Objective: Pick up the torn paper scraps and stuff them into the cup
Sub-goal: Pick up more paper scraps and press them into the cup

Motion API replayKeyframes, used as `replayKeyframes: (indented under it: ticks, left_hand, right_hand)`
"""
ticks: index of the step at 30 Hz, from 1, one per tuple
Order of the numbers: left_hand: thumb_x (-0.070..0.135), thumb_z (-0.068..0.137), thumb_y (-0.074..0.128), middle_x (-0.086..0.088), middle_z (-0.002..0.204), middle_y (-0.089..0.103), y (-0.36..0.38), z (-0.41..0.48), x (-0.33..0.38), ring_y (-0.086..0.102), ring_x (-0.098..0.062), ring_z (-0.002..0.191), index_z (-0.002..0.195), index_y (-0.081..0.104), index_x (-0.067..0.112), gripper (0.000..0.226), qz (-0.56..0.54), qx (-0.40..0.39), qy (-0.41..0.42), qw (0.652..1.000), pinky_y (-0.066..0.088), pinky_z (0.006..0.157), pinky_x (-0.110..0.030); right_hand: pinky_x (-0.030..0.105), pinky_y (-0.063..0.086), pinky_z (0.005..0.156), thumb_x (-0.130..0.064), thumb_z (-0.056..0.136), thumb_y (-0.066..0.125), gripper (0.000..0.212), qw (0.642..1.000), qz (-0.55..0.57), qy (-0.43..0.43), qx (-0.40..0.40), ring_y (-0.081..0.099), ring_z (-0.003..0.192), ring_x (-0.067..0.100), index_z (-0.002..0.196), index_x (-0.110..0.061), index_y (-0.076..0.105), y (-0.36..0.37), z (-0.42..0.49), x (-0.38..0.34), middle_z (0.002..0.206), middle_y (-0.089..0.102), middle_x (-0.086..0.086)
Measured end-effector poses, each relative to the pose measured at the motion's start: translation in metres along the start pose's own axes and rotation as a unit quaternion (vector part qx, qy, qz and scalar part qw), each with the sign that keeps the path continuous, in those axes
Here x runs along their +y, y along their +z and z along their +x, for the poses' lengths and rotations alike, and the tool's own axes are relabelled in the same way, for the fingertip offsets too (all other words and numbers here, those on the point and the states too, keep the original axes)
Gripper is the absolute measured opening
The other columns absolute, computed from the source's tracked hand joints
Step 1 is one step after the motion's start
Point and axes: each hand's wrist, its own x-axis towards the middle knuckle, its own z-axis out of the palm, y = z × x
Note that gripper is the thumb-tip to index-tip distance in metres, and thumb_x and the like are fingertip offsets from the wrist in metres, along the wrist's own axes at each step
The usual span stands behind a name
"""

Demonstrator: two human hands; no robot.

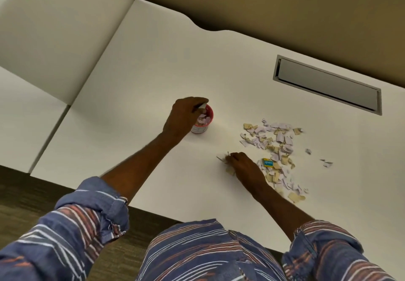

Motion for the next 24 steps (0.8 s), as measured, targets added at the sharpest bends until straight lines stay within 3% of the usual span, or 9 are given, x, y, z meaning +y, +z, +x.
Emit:
replayKeyframes:
  ticks: [4,7,10,15,19,24]
  left_hand:
    - [0.028,0.088,0.066,0.001,0.114,0.073,0.003,-0.005,0.006,0.065,-0.015,0.107,0.12,0.069,0.021,0.032,0.169,-0.063,0.042,0.983,0.045,0.091,-0.019]
    - [0.026,0.088,0.063,0.001,0.108,0.075,-0.001,-0.008,0.014,0.067,-0.017,0.101,0.113,0.072,0.024,0.026,0.182,-0.071,0.037,0.98,0.053,0.089,-0.029]
    - [0.011,0.092,0.053,-0.001,0.111,0.075,-0.004,-0.014,0.02,0.068,-0.017,0.104,0.114,0.073,0.022,0.032,0.187,-0.023,0.03,0.982,0.054,0.093,-0.029]
    - [0.009,0.091,0.051,-0.002,0.103,0.077,-0.009,-0.022,0.032,0.07,-0.016,0.099,0.105,0.077,0.02,0.031,0.131,0.013,0.019,0.991,0.055,0.091,-0.031]
    - [0.012,0.094,0.058,-0.01,0.111,0.074,-0.01,-0.026,0.038,0.068,-0.023,0.106,0.113,0.073,0.008,0.024,0.117,0.056,-0.013,0.991,0.052,0.096,-0.032]
    - [0.005,0.092,0.055,-0.008,0.115,0.072,-0.014,-0.035,0.043,0.066,-0.019,0.109,0.116,0.07,0.006,0.028,0.112,0.105,-0.007,0.988,0.047,0.095,-0.021]
  right_hand:
    - [0.032,0.05,0.094,-0.003,0.087,0.065,0.033,0.992,0.1,0.055,0.053,0.063,0.113,0.024,0.119,-0.011,0.068,-0.014,0.017,-0.007,0.121,0.069,0.006]
    - [0.024,0.051,0.094,-0.004,0.092,0.06,0.02,0.964,0.196,0.086,0.16,0.069,0.101,0.016,0.103,-0.012,0.075,-0.042,0.035,-0.02,0.104,0.076,0.0]
    - [0.016,0.05,0.088,-0.008,0.092,0.064,0.016,0.94,0.237,0.089,0.229,0.071,0.093,0.012,0.1,-0.012,0.076,-0.075,0.056,-0.034,0.1,0.078,0.001]
    - [0.031,0.057,0.083,-0.009,0.09,0.065,0.015,0.942,0.247,0.046,0.222,0.071,0.09,0.018,0.1,-0.012,0.077,-0.111,0.097,-0.056,0.097,0.077,0.004]
    - [0.027,0.05,0.079,-0.009,0.092,0.055,0.027,0.958,0.222,0.034,0.18,0.069,0.094,0.022,0.105,-0.016,0.077,-0.118,0.118,-0.069,0.099,0.076,0.008]
    - [0.032,0.054,0.085,-0.017,0.096,0.057,0.024,0.971,0.188,-0.01,0.148,0.069,0.1,0.021,0.11,-0.016,0.076,-0.121,0.125,-0.067,0.106,0.077,0.005]
